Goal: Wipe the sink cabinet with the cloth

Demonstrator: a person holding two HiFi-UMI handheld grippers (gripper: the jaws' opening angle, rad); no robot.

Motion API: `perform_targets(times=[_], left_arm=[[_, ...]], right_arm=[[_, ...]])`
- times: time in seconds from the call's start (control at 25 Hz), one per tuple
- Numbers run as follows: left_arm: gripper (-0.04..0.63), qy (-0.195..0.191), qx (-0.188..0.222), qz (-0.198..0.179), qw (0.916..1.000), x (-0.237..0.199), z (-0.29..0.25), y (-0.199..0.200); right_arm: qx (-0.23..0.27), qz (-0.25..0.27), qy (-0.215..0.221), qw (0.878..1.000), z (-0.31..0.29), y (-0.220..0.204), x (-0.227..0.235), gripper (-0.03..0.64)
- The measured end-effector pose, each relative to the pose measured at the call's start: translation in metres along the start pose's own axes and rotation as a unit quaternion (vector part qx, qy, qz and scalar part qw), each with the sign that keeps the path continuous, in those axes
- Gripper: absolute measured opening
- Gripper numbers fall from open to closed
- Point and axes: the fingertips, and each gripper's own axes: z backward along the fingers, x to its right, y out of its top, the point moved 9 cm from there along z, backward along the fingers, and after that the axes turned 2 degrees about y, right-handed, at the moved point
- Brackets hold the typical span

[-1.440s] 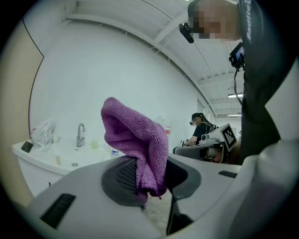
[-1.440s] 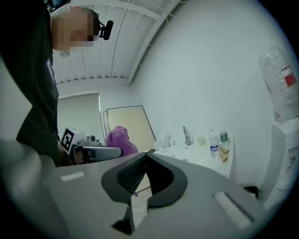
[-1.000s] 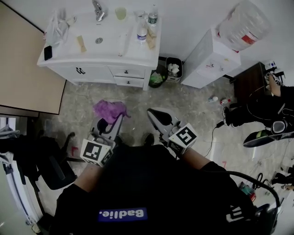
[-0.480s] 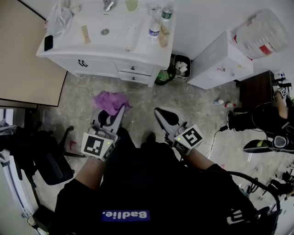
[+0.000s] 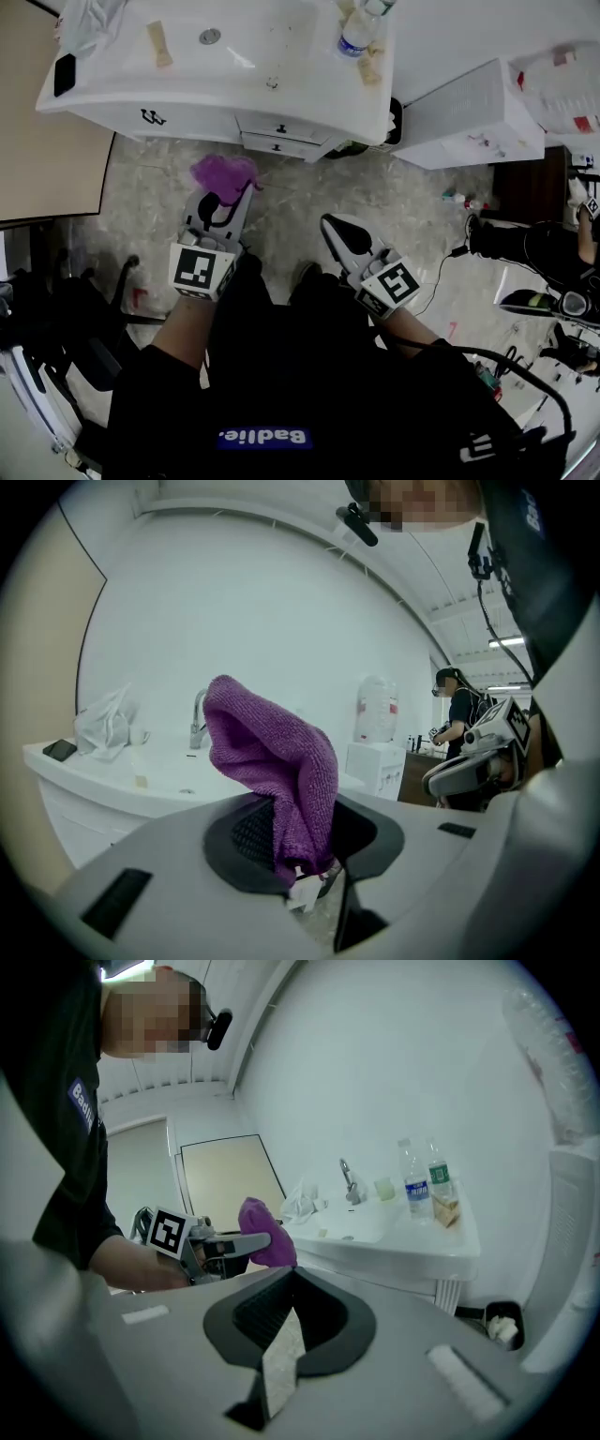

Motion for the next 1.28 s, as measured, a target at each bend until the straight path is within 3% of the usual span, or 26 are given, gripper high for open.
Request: perform_targets(times=[0.24,0.6,0.88,1.08,1.28], left_arm=[[0.107,0.017,-0.036,0.002,0.9992,-0.043,-0.056,-0.068],[0.107,0.072,-0.081,-0.010,0.9941,-0.093,-0.140,-0.176],[0.107,0.093,-0.084,-0.039,0.9913,-0.106,-0.195,-0.212],[0.107,0.091,-0.084,-0.058,0.9906,-0.100,-0.221,-0.225],[0.107,0.081,-0.078,-0.053,0.9922,-0.092,-0.228,-0.227]], right_arm=[[-0.011,-0.008,-0.003,1.000,-0.038,-0.035,0.025,0.002],[-0.036,-0.027,-0.022,0.999,-0.052,-0.113,0.069,0.002],[-0.031,-0.036,-0.009,0.999,-0.067,-0.176,0.093,0.002],[-0.011,-0.097,-0.007,0.995,-0.073,-0.207,0.121,0.002],[0.010,-0.112,0.010,0.994,-0.083,-0.232,0.140,0.002]])
